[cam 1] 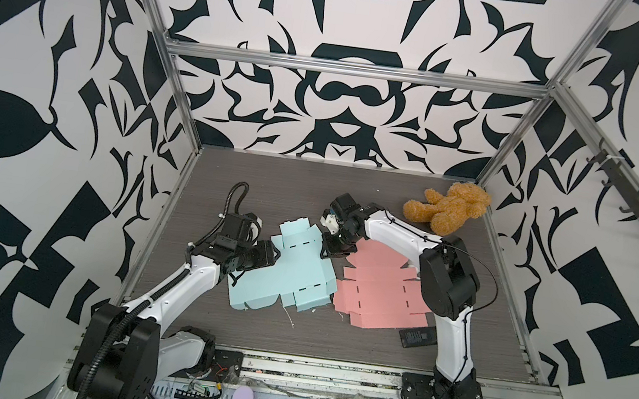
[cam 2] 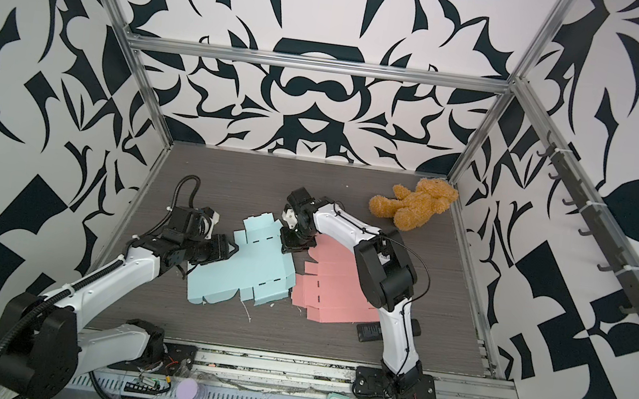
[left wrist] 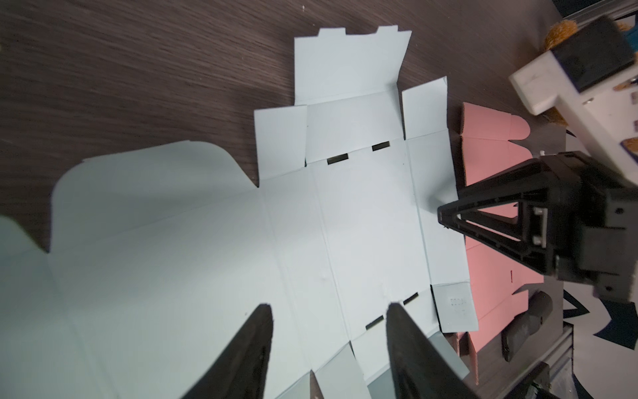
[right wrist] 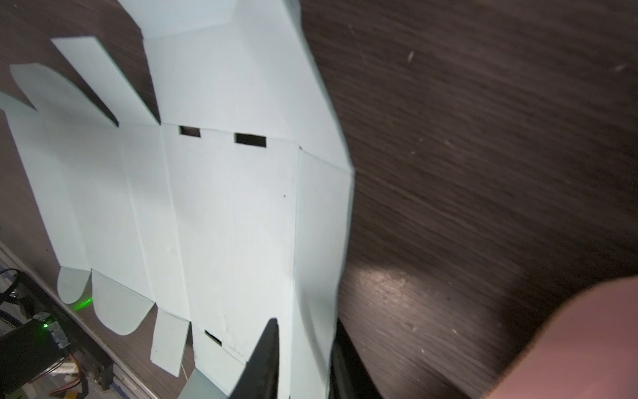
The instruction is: Fold the paper box
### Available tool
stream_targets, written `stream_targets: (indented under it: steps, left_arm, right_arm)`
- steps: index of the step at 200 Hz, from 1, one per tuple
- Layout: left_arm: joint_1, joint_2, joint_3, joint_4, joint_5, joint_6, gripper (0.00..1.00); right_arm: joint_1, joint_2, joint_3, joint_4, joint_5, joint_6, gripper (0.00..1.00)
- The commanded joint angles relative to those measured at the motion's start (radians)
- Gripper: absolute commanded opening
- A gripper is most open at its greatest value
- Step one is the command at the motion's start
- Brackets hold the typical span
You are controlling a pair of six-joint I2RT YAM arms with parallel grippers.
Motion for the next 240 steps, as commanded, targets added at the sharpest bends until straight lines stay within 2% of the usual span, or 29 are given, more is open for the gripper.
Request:
stream_targets:
  steps: [1,33,110,153,186,240]
  left_arm:
    - [-0.003,0.004,-0.009,0.009,0.006,-0.008,0.56]
    - [0.004,0.012,-0.011,0.017,0.01,-0.011,0.55]
    - [0.077,0.031,-0.001,0.024,0.062,0.003,0.52]
    - [0.192,0.071,0.026,0.039,0.124,0.006,0.3]
    - [0.213,0.145,0.073,0.072,0.098,-0.014,0.16]
    - [0.236,0.256,0.136,0.123,0.066,-0.053,0.13]
  right_arm:
    - [0.007,0.004,0.006,0.009,0.008,0.004,0.3]
    - [0.009,0.018,0.007,0.018,0.006,0.004,0.31]
    - [0.009,0.017,0.015,0.042,-0.008,0.017,0.16]
    - [0.042,-0.019,0.043,-0.003,0.059,-0.006,0.11]
    - [0.084,-0.047,0.048,-0.048,0.13,-0.022,0.07]
    - [0.116,-0.086,0.049,-0.056,0.178,-0.022,0.06]
